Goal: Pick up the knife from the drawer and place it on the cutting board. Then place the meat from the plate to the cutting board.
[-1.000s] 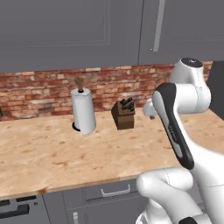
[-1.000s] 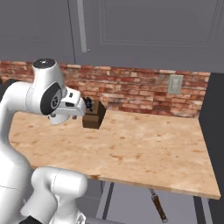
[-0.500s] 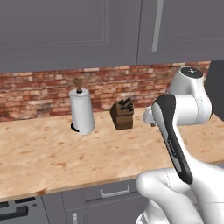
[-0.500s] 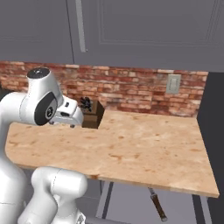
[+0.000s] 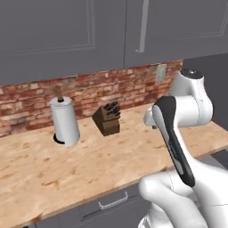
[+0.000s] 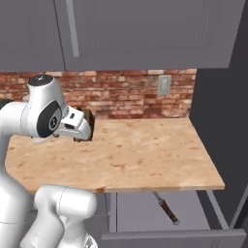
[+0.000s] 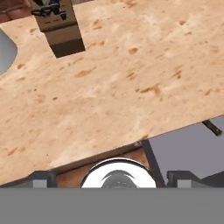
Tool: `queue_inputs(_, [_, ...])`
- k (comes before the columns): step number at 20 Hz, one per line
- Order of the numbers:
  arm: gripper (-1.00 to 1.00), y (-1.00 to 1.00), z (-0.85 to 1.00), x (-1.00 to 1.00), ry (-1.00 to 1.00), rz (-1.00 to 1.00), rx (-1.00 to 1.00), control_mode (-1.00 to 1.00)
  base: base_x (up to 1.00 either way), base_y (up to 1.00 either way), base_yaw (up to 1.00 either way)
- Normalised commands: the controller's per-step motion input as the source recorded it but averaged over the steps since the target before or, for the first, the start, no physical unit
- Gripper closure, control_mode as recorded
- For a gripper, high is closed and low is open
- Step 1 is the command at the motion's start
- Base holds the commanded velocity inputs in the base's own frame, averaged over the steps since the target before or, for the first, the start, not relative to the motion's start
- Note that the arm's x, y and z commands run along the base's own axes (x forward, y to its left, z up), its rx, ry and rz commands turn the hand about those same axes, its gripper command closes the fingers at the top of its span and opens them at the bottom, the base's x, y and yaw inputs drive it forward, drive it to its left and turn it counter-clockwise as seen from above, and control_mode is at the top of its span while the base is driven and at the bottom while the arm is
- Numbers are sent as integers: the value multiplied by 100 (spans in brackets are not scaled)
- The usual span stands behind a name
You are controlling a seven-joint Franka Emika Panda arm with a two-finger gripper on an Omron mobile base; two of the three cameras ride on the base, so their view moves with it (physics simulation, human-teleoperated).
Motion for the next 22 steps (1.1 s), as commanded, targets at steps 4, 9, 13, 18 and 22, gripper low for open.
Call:
queue_inputs(4, [-100, 0, 0, 0, 0, 0, 0, 100, -54, 95, -40])
queue_inputs(9, [-100, 0, 0, 0, 0, 0, 0, 100, -15, 42, -31])
queue_inputs(13, [-100, 0, 0, 0, 0, 0, 0, 100, 0, -19, -34])
queue_inputs(18, [-100, 0, 0, 0, 0, 0, 0, 100, 0, -31, -42])
queue_inputs(22, [-100, 0, 0, 0, 0, 0, 0, 100, 1, -37, -46])
